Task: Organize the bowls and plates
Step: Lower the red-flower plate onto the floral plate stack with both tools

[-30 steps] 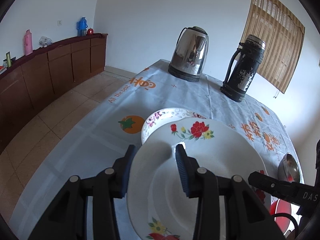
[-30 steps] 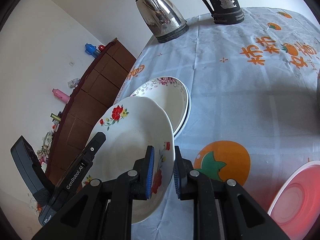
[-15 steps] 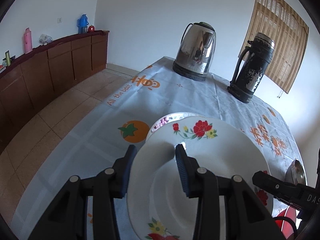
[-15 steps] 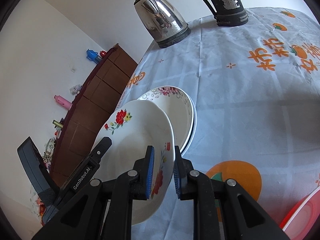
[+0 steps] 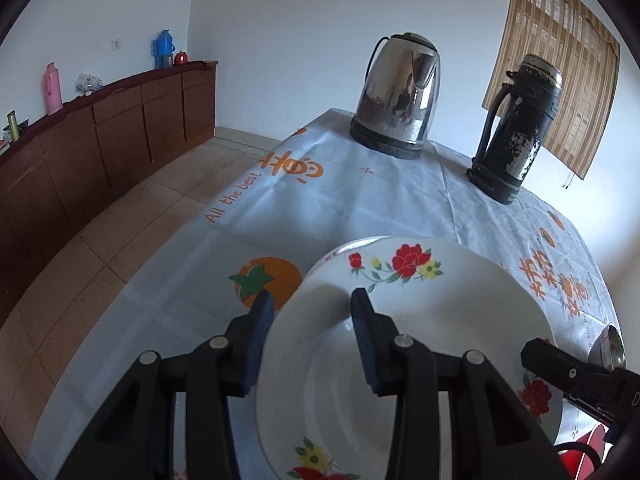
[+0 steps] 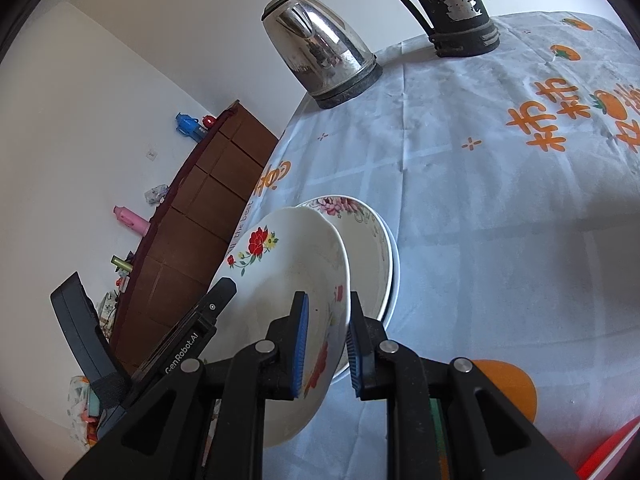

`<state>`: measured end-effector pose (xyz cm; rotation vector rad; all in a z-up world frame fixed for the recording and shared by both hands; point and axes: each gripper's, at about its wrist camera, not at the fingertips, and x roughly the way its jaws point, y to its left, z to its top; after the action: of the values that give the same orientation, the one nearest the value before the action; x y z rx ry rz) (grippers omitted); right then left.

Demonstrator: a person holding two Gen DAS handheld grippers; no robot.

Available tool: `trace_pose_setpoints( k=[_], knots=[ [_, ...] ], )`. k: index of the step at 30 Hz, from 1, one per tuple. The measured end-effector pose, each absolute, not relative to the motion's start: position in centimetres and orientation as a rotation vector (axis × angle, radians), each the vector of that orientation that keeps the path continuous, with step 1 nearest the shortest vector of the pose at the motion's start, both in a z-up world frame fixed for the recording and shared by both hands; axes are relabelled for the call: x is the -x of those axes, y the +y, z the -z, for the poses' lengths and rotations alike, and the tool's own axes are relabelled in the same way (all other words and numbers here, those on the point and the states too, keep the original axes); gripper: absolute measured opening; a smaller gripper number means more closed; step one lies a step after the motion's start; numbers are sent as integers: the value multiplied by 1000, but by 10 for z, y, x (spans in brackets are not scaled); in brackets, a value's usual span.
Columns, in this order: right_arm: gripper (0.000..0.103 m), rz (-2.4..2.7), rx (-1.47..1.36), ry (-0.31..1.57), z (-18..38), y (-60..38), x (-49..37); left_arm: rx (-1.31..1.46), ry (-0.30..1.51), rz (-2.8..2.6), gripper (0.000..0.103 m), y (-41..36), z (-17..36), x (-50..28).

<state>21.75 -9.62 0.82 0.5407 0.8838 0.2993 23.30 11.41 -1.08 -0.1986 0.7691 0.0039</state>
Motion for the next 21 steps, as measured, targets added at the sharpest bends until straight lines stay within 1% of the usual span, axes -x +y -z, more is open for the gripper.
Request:
trace_pose_setpoints(
  k=[11,12,13,14,18,21],
  knots=[
    [20,-277,-520,872,0,-93,-230,134,767,-44,38,107,17,-248],
    [20,-279,-522,873,2,-93,-231,118,757,-43,33,104,17,-249],
    [20,-278,-519,874,4,-93,-231,99,744,-25,24,100,15,-247],
    [20,-271,-514,876,5,-93,-231,82,737,-4,21,94,13,-246],
    [20,-293,-520,884,9,-89,-232,1,719,20,22,69,13,-242],
    [19,-277,-506,897,15,-86,-234,-2,738,35,22,67,17,-243]
  ],
)
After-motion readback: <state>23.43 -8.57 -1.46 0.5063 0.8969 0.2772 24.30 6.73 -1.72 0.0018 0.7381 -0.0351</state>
